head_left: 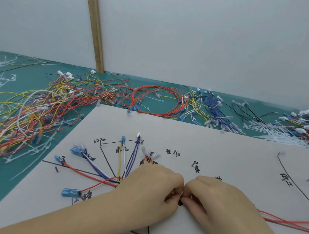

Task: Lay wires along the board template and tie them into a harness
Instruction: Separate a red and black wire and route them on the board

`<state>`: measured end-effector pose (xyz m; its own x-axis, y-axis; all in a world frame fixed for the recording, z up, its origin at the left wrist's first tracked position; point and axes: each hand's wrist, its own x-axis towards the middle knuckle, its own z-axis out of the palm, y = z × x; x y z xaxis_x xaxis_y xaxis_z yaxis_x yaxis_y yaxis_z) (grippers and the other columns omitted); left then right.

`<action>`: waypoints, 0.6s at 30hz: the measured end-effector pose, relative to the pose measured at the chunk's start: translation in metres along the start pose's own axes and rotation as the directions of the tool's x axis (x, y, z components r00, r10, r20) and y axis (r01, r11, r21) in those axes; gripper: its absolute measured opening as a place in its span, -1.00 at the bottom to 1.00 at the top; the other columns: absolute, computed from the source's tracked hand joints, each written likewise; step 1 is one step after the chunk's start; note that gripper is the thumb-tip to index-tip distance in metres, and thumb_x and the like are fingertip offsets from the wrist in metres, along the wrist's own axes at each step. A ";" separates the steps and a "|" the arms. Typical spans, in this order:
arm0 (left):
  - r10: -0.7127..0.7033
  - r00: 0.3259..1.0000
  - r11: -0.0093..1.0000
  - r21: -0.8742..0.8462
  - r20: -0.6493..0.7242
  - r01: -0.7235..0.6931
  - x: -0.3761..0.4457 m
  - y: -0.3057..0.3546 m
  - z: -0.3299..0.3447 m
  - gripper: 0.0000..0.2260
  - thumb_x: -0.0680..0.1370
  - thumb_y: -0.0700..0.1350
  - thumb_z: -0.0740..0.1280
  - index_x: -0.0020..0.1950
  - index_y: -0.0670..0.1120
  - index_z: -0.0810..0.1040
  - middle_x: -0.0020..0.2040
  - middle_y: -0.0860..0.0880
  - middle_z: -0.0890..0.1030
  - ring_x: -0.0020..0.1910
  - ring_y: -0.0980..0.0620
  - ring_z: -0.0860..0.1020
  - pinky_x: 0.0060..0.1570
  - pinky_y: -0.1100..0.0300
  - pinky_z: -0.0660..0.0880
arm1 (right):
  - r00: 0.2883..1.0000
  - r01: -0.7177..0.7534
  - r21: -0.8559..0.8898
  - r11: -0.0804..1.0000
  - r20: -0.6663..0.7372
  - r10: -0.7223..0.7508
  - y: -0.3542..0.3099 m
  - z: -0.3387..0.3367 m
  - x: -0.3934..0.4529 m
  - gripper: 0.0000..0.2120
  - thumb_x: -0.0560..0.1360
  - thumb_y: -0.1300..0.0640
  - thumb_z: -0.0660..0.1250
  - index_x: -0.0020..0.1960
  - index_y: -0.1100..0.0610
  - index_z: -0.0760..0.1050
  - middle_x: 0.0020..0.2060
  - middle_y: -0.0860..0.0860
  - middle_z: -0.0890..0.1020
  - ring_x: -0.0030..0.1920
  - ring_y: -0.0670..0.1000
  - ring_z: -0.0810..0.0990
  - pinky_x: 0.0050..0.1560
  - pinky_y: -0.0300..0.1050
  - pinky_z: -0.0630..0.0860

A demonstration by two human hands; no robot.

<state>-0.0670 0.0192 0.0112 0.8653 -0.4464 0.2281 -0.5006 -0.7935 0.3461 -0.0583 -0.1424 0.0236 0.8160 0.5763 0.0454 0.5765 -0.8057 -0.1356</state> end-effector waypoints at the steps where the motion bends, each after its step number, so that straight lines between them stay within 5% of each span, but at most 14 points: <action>1: 0.000 1.000 1.000 0.008 0.005 0.000 -0.001 0.001 0.000 -0.94 0.50 -0.08 0.17 -0.14 0.03 0.42 -0.34 0.07 0.33 -0.24 0.10 0.26 -0.09 0.16 0.31 | 1.000 0.002 0.002 1.000 -0.002 -0.002 0.001 0.000 0.000 -0.74 0.57 -0.13 0.02 0.10 -0.03 0.35 0.05 -0.12 0.44 0.11 -0.12 0.40 -0.03 -0.17 0.34; 4: -0.009 1.000 0.997 0.076 0.022 0.007 -0.001 0.002 0.000 -0.90 0.55 -0.05 0.13 -0.04 0.00 0.42 -0.15 0.02 0.51 -0.13 0.02 0.35 -0.05 0.13 0.26 | 1.000 0.014 0.016 1.000 -0.025 -0.014 0.002 0.000 -0.002 -0.73 0.58 -0.12 0.02 0.13 -0.03 0.37 0.06 -0.13 0.46 0.13 -0.12 0.41 0.03 -0.19 0.37; 9: -0.019 0.999 0.988 0.157 0.047 0.012 -0.001 0.007 -0.001 -0.84 0.59 -0.04 0.10 0.07 -0.04 0.42 0.01 -0.03 0.53 0.02 -0.05 0.38 0.02 0.11 0.23 | 0.999 0.040 0.064 0.997 -0.037 -0.038 0.006 -0.001 0.001 -0.75 0.56 -0.12 0.09 0.11 -0.09 0.45 -0.01 -0.15 0.50 0.06 -0.16 0.46 0.03 -0.25 0.36; 14: -0.037 0.999 0.999 0.004 0.004 0.037 -0.003 0.009 -0.012 -0.80 0.58 0.01 0.15 0.17 0.02 0.43 -0.06 0.04 0.55 -0.02 0.05 0.33 0.01 0.19 0.22 | 0.998 0.052 0.077 0.996 -0.025 -0.050 0.007 -0.005 0.004 -0.80 0.53 -0.12 0.15 0.13 -0.18 0.42 -0.25 -0.26 0.34 -0.17 -0.23 0.35 -0.06 -0.34 0.32; 18: -0.011 0.991 0.991 -0.136 -0.130 -0.006 -0.013 0.004 -0.037 -0.84 0.56 -0.02 0.20 0.11 0.04 0.48 -0.23 0.18 0.42 -0.12 0.18 0.28 -0.08 0.28 0.21 | 0.997 0.073 0.081 0.994 0.010 -0.074 0.008 -0.014 0.002 -0.73 0.53 -0.16 0.15 0.22 -0.33 0.28 -0.22 -0.39 0.26 -0.27 -0.40 0.28 -0.11 -0.49 0.23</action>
<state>-0.0810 0.0369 0.0433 0.8601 -0.3796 0.3408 -0.5051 -0.7272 0.4649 -0.0512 -0.1492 0.0361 0.7709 0.6353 0.0457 0.6289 -0.7480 -0.2121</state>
